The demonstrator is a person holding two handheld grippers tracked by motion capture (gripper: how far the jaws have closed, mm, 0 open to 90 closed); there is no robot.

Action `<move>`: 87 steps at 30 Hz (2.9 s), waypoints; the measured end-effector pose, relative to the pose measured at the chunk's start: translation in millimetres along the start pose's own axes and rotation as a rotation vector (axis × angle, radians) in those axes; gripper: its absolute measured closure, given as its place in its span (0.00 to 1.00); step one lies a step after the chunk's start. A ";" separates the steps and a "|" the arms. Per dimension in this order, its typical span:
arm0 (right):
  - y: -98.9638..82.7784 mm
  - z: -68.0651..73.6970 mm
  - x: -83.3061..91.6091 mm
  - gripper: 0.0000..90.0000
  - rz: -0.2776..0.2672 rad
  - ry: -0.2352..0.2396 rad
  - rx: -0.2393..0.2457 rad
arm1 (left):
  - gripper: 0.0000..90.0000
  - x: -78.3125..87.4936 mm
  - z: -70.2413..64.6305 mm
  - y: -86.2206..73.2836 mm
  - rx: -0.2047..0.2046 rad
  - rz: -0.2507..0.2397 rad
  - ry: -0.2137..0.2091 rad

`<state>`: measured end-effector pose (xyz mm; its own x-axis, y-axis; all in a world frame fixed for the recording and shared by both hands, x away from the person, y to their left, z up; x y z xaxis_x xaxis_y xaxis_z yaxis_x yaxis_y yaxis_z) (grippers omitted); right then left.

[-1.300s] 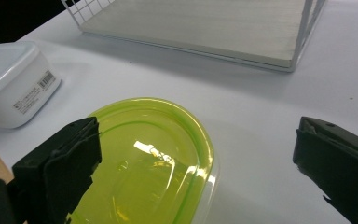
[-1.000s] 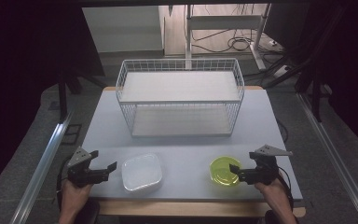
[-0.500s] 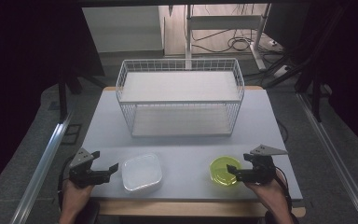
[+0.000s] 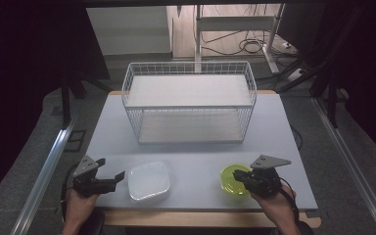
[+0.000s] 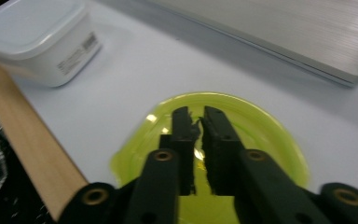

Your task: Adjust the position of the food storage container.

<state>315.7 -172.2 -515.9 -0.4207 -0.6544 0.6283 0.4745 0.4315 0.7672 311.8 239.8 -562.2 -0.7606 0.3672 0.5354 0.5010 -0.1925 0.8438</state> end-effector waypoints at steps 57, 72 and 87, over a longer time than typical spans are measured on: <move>-21.8 -18.5 -11.7 0.99 0.110 0.029 0.012 | 0.09 -5.0 -2.9 -5.3 -0.010 0.045 -0.007; -17.7 -51.8 -8.8 0.99 0.076 -0.030 -0.041 | 0.09 -5.8 -6.4 -8.6 -0.004 0.083 -0.043; -17.9 -39.6 -9.5 0.88 0.063 -0.026 -0.017 | 0.53 4.0 -22.7 -20.0 -0.090 0.176 -0.143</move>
<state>341.8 -198.2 -540.7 -0.4096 -0.6095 0.6788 0.5140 0.4606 0.7237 289.4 224.5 -576.1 -0.5954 0.4445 0.6693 0.5770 -0.3431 0.7412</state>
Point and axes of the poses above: each handheld gripper's, and its own axes: x roughly backward along the jaws, y roughly out of its top, z roughly to its left, the point moved 9 cm from there along -x, roughly forward along the jaws, and after that the axes turned 5 degrees about y, right-handed, at the moved point
